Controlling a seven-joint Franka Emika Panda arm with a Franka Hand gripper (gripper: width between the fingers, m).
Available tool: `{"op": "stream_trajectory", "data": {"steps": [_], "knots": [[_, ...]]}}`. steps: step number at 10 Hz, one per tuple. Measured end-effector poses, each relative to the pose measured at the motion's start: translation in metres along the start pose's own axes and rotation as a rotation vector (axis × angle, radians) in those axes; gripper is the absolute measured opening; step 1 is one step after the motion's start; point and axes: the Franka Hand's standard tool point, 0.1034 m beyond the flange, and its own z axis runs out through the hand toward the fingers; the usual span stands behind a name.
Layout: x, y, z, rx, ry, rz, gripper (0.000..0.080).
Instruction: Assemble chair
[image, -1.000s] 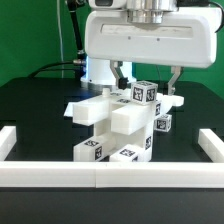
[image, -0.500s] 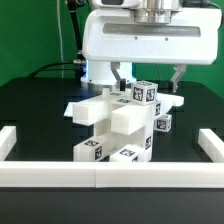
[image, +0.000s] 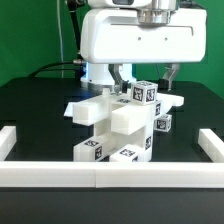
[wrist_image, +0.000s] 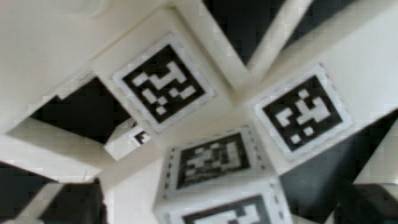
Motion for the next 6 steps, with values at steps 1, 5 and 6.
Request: {"op": "stream_trajectory", "data": {"steps": [1, 5, 6], "knots": [[0.0, -0.0001, 0.0001, 0.0, 0.0, 0.009, 0.0524], [-0.0002, 0.0, 0.0002, 0.0, 0.0, 0.045, 0.0286], [-0.0001, -0.0001, 0.0002, 0.001, 0.0, 0.057, 0.0286]]}}
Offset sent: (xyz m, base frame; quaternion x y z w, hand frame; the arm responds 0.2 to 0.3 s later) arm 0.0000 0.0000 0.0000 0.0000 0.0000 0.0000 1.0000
